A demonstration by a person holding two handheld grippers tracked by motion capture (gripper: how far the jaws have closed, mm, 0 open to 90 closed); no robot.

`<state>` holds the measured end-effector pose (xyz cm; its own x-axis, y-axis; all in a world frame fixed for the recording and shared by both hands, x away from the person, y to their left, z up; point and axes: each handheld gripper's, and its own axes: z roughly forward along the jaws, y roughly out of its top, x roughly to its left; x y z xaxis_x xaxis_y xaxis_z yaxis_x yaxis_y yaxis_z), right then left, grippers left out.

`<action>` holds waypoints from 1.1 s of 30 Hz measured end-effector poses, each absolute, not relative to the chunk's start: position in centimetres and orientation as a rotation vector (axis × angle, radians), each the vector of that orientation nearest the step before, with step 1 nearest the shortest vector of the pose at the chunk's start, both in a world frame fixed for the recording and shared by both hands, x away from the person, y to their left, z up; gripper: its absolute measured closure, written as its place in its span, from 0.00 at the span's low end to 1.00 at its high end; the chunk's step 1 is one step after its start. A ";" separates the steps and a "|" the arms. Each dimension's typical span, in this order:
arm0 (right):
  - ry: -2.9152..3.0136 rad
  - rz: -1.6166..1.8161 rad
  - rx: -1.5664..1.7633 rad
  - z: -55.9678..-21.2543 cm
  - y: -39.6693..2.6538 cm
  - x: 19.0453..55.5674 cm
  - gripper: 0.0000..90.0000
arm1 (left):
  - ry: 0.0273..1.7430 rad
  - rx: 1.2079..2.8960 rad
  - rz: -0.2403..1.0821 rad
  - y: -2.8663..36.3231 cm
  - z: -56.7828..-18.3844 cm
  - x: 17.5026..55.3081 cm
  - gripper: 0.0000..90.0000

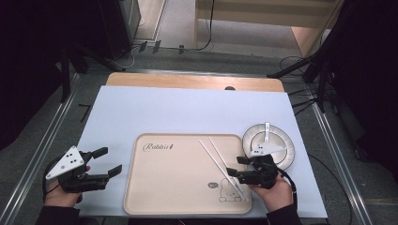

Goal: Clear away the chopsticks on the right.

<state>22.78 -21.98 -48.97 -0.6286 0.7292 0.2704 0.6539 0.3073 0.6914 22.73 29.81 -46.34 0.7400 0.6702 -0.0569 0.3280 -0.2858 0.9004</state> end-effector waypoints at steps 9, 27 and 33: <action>2.497 1.293 1.210 -47.9 -23.2 24.9 0.38 | 0.770 1.895 0.406 29.8 -46.3 22.7 0.21; 2.392 1.410 1.091 -46.0 -29.1 24.3 0.26 | 0.769 1.885 0.409 29.9 -46.4 22.7 0.21; 2.368 1.396 1.089 -46.1 -30.5 23.6 0.26 | 0.770 1.881 0.410 29.9 -46.3 22.7 0.21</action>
